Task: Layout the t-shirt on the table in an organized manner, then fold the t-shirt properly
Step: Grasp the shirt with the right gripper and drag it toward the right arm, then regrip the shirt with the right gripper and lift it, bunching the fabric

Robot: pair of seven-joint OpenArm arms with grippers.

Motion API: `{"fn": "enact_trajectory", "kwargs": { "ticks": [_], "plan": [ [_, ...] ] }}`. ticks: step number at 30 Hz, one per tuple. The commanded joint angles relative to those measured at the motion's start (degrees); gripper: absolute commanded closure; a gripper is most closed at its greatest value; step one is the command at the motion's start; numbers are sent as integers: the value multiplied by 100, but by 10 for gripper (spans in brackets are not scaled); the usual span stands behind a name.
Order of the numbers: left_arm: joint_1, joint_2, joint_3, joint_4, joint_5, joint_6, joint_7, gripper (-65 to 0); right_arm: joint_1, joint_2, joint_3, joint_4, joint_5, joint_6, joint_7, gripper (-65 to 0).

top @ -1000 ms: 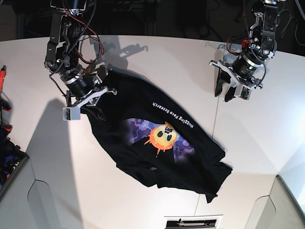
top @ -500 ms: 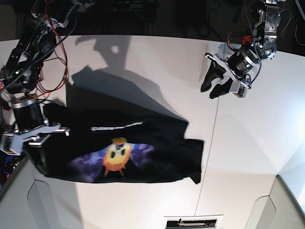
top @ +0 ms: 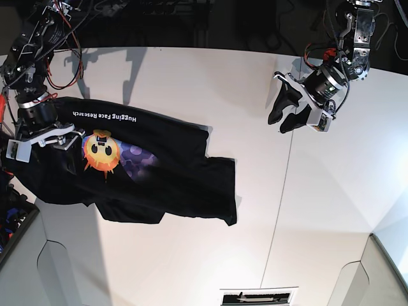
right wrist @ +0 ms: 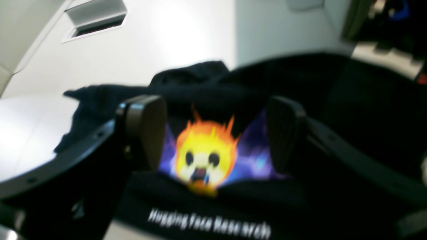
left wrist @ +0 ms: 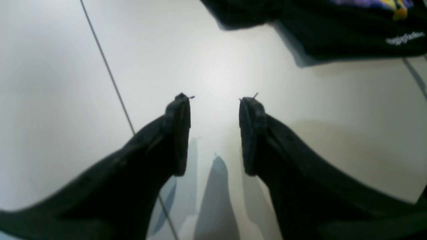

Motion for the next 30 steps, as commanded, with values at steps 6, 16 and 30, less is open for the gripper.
{"fn": "enact_trajectory", "kwargs": {
  "ticks": [6,16,30],
  "plan": [
    [-289,-15,-24,223,-107,-85,-118,-275,-507,-120,-236,90,251,184,116,-449],
    [-509,170,-24,221,-146,-42,52,-275,-597,-118,-1563,-835,-791,179,970,-449],
    [-479,157,-26,221,-149,-42,243,-275,-20,-116,-1884,-1259,-2168,-614,1491,-449]
  ]
}}
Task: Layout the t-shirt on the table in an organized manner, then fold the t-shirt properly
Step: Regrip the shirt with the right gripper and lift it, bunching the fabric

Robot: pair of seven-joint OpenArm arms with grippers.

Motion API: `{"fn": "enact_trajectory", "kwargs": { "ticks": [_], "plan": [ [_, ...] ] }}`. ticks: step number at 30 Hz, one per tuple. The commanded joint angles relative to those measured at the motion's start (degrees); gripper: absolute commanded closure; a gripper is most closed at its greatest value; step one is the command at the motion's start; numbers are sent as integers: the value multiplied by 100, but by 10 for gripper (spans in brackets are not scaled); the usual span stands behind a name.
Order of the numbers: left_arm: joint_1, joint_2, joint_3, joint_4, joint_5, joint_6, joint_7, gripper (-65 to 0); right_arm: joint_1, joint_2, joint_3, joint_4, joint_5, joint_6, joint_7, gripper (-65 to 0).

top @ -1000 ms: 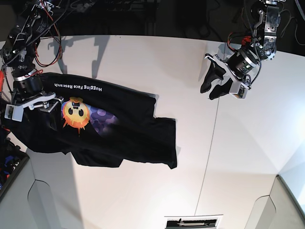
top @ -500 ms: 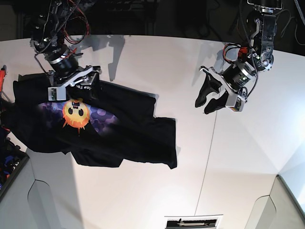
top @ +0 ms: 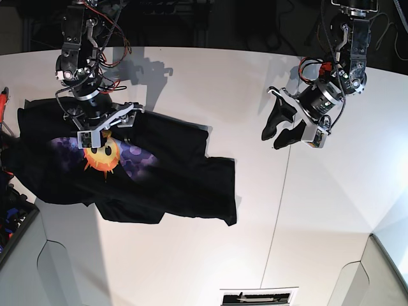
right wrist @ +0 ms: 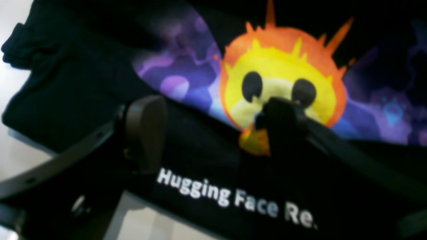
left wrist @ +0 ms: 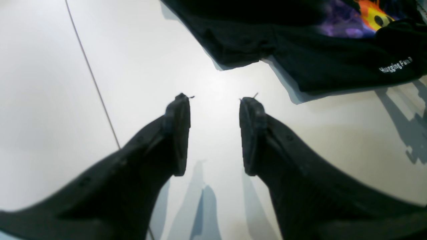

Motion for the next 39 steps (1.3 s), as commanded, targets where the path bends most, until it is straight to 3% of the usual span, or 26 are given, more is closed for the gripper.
{"fn": "enact_trajectory", "kwargs": {
  "ticks": [1,4,9,14,17,18,22,23,28,33,39],
  "plan": [
    [-44,-61,-26,107,-101,-24,-122,-275,120,31,42,109,44,20,151,-449],
    [-46,-66,-26,107,-96,-24,-122,-275,293,31,203,107,-101,-4,129,-449],
    [-44,-81,-33,107,-94,-24,-37,-275,557,33,518,85,-254,-529,-258,-449],
    [-79,-61,-31,107,-101,-20,-66,-275,564,31,483,-391,-98,-208,-361,-449],
    [-76,-48,-31,107,-101,-22,-63,-275,564,28,461,-723,-33,-234,-363,-437],
    [-76,-48,-31,107,-98,-22,-61,-275,562,28,461,-765,-35,-286,-361,-396],
    [-68,-50,-33,105,-96,-22,-59,-275,562,26,461,-643,-33,-407,-365,-53],
    [-61,-50,-33,105,-96,-22,-59,-275,562,22,461,-549,-15,-372,-367,0],
    [-63,-48,-33,105,-98,-22,-61,-275,564,-22,461,267,332,-63,-597,0],
    [-61,-50,-33,107,-98,-22,-61,-275,564,-22,461,1207,520,-61,-984,0],
    [-59,-68,-33,107,-96,-22,-57,-275,564,-20,461,1843,702,-61,-1080,0]
  ]
}}
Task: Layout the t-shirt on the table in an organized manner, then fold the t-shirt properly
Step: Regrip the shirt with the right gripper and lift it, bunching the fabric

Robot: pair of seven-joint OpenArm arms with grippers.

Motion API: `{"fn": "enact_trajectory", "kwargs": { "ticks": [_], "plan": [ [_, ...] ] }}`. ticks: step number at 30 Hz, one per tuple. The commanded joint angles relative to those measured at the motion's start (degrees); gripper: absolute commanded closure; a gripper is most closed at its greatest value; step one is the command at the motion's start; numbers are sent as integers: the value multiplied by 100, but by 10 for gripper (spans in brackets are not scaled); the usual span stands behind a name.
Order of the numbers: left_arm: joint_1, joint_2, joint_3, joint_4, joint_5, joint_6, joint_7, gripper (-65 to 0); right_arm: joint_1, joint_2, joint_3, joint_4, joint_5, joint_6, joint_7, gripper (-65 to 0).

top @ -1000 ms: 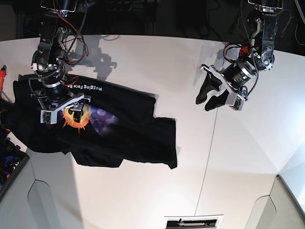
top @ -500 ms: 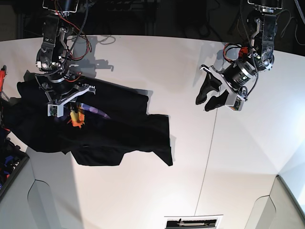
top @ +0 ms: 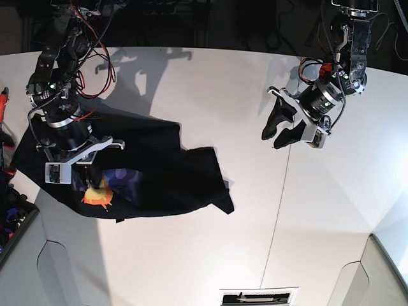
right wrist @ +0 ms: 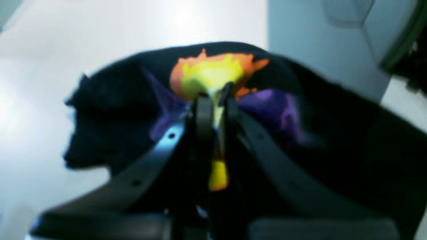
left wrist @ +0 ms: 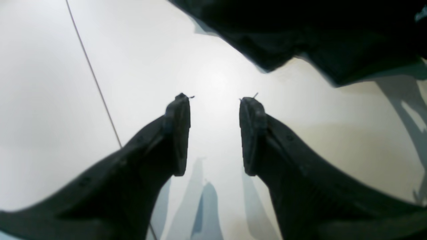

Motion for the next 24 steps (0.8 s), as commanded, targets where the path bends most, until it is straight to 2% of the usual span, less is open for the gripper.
{"fn": "enact_trajectory", "kwargs": {
  "ticks": [1,3,6,9,11,13,17,19,21,24],
  "plan": [
    [-44,-63,-28,107,-101,-24,-142,-275,90,31,0,157,155,31,166,0],
    [-46,-63,-28,107,-101,-24,-142,-275,90,31,0,251,310,229,170,0],
    [-44,-63,-28,105,-101,-24,-142,-275,92,31,0,433,654,501,170,-41],
    [-44,-66,-28,107,-101,-24,-138,-275,94,31,0,640,911,774,170,0],
    [-44,-74,-28,105,-101,-24,-107,-275,94,28,0,826,1117,999,170,0],
    [-44,-90,-28,105,-101,-26,-98,-275,118,28,0,1027,1421,1049,175,0],
    [-28,-177,-28,107,-105,-26,-101,-275,323,28,0,1327,1480,1043,181,0],
    [-28,-243,-28,107,-103,-28,-101,-275,483,26,2,1342,1419,990,221,0],
    [-24,-293,-28,107,-103,-28,-98,-275,654,26,2,1300,1064,730,293,0],
    [-33,-352,-28,107,-103,-28,-103,-275,992,31,2,850,367,-98,328,0]
  ]
}}
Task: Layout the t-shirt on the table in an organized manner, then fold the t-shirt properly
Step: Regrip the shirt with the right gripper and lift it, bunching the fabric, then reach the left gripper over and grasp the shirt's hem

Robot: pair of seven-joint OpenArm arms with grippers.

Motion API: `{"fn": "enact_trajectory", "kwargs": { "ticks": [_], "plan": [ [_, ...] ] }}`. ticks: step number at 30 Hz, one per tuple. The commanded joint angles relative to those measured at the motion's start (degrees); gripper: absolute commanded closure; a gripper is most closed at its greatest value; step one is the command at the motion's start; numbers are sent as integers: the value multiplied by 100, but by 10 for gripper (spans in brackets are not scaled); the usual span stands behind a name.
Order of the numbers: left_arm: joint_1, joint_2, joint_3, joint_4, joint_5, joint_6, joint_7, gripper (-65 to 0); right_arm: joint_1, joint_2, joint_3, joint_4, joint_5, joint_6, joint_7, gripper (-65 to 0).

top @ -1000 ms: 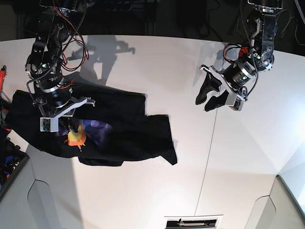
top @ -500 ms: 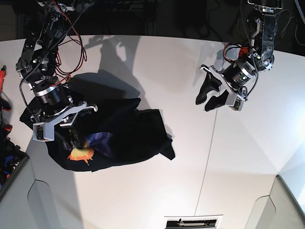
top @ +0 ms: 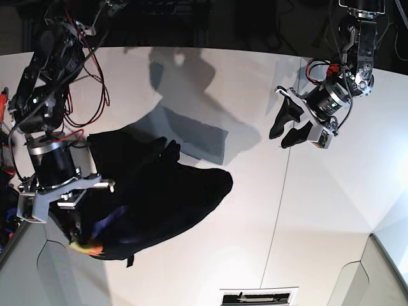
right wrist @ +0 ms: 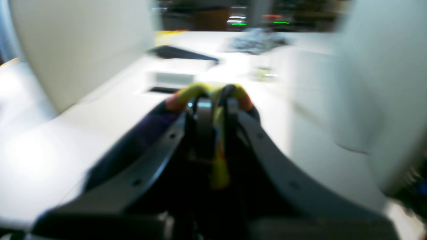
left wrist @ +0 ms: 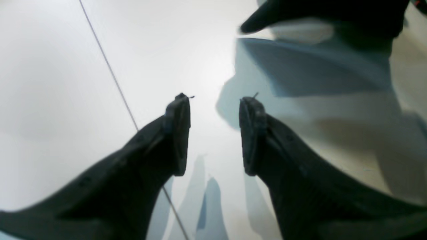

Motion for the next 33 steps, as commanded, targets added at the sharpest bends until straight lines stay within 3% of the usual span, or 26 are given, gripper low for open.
{"fn": "enact_trajectory", "kwargs": {
  "ticks": [1,4,5,11,22,27,33],
  "plan": [
    [-48,-79,-28,105,-96,-24,-122,-275,234,31,7,-192,-133,-146,160,-53],
    [-48,-94,-28,107,-96,-24,-125,-275,581,33,4,-1325,-459,-341,162,-407],
    [-48,-94,-28,107,-98,-24,-125,-275,664,35,4,-1707,-514,-339,157,-461],
    [-72,-92,-28,107,-94,-24,-168,-275,535,46,11,-2500,-461,-332,48,-451],
    [-131,-92,-28,101,-96,-22,-175,-275,107,44,363,-1248,-321,-426,-35,-451],
    [-157,-92,-26,101,-96,-17,-212,-275,98,46,789,-938,2,-321,-752,-451],
    [-267,-87,-26,101,-101,385,-212,-275,-581,66,946,-1056,17,-221,-610,-451]
  ]
}}
